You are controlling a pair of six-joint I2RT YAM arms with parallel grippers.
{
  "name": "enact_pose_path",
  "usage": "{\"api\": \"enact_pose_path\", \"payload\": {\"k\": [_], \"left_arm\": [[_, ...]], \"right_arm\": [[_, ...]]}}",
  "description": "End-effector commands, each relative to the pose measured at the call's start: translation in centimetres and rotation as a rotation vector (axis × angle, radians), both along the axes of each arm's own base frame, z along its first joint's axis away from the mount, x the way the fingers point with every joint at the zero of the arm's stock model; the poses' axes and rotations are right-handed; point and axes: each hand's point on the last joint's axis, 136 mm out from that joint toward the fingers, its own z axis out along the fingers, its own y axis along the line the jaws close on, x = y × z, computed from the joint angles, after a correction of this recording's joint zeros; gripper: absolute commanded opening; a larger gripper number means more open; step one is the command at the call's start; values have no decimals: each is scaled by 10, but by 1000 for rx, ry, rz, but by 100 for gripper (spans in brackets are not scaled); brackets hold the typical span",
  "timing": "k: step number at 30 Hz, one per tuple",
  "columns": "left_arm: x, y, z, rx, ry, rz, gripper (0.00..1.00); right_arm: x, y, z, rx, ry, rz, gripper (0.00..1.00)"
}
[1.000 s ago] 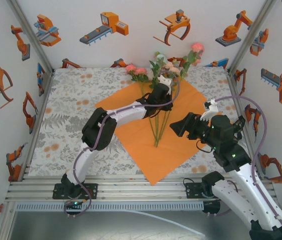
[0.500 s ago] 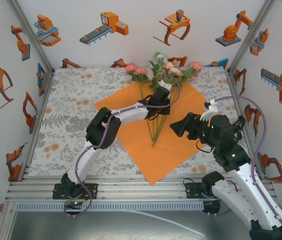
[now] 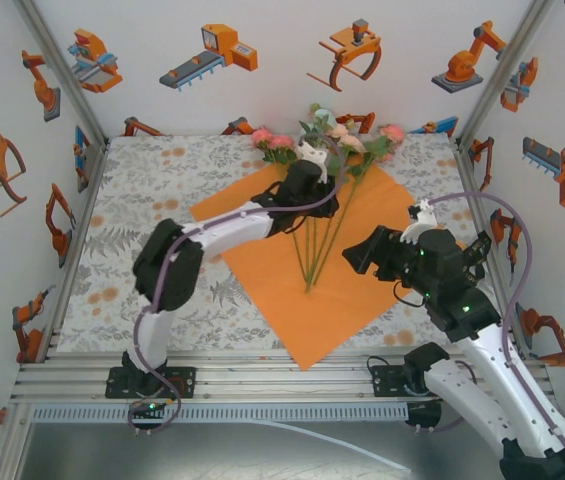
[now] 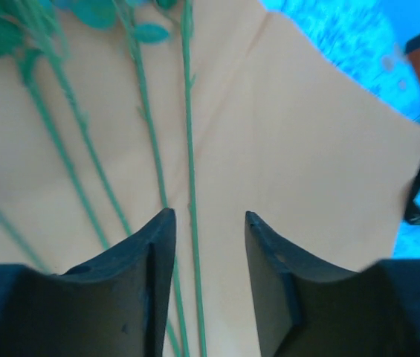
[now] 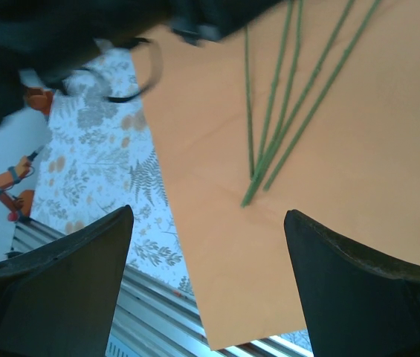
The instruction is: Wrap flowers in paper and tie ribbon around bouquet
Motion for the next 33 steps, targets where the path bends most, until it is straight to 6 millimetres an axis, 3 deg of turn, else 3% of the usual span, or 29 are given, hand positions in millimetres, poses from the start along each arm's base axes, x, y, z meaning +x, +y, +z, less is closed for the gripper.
{"api": "enact_pose_path", "payload": {"k": [1, 3, 8, 11, 16, 20, 24, 33], "left_arm": [[16, 68, 52, -115, -66, 176, 47], [18, 116, 51, -141, -40, 273, 50], [11, 235, 22, -126, 79, 506, 57], [0, 287, 2, -71, 138, 609, 58], [-10, 345, -35, -8, 274, 722, 60], [-6, 374, -62, -38, 355, 780, 67], [8, 385, -86, -64, 432, 779, 74], [31, 383, -126, -113, 535, 745, 77]], "right_arm": [[5, -10, -2, -35, 26, -70, 74], [9, -12, -7, -48, 39, -88, 74], [22, -7, -15, -55, 61, -97, 74], [36, 1, -24, -52, 86, -102, 74], [67, 24, -42, -35, 140, -73, 73], [94, 39, -65, -45, 194, -71, 73], [120, 57, -85, -42, 238, -60, 71], [155, 153, -110, -51, 284, 166, 48]]}}
